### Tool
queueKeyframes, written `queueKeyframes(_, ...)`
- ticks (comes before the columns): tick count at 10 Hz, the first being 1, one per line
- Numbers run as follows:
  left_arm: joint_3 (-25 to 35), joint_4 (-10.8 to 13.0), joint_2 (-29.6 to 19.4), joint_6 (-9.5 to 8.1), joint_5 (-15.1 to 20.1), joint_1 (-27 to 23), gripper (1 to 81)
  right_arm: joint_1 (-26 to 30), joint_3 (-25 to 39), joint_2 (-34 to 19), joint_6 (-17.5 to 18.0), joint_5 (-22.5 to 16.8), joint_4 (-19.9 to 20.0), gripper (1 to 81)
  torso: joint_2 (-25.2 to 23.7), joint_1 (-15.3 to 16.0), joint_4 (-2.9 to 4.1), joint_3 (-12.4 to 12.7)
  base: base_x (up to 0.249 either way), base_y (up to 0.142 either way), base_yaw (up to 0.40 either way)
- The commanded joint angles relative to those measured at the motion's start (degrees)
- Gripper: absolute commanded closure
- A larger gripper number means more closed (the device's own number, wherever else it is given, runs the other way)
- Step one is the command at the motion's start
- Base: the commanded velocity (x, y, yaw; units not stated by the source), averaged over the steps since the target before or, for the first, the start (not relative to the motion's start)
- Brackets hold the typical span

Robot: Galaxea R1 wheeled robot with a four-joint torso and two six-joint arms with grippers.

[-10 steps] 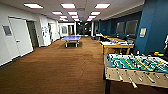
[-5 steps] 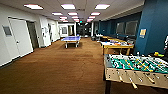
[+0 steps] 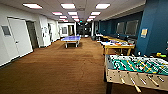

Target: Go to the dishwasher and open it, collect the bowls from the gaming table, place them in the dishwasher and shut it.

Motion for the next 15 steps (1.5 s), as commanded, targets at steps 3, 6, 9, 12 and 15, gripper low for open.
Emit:
queueKeyframes(3, 0.03, -0.6, -0.59, 0.02, 2.5, -3.72, 1.0, 3.39, 0.32, 0.04, -0.11, -2.77, -0.57, 1.0, 0.0, 0.02, 0.0, 0.0, 0.099, 0.0, 0.0)
queueKeyframes(6, 0.03, -0.6, -0.59, 0.01, 2.5, -3.72, 1.0, 3.12, 0.32, 0.04, -0.11, -2.68, -0.83, 1.0, 0.0, 0.02, 0.0, 0.0, 0.099, 0.0, 0.0)
queueKeyframes(9, 0.03, -0.6, -0.59, 0.01, 2.59, -3.72, 1.0, 3.21, 0.32, 0.04, -0.11, -2.68, -0.92, 1.0, 0.0, 0.02, 0.0, 0.0, 0.099, 0.0, 0.0)
queueKeyframes(12, 0.03, -0.69, -0.5, 0.01, 2.5, -3.63, 1.0, 2.95, 0.32, 0.04, -0.11, -2.6, -1.18, 1.0, 0.0, 0.02, 0.0, 0.0, 0.1, 0.0, 0.0)
queueKeyframes(15, 0.03, -0.69, -0.59, 0.01, 2.41, -3.54, 1.0, 2.95, 0.32, 0.13, -0.11, -2.51, -1.27, 1.0, 0.0, 0.02, 0.0, 0.0, 0.114, 0.0, 0.0)
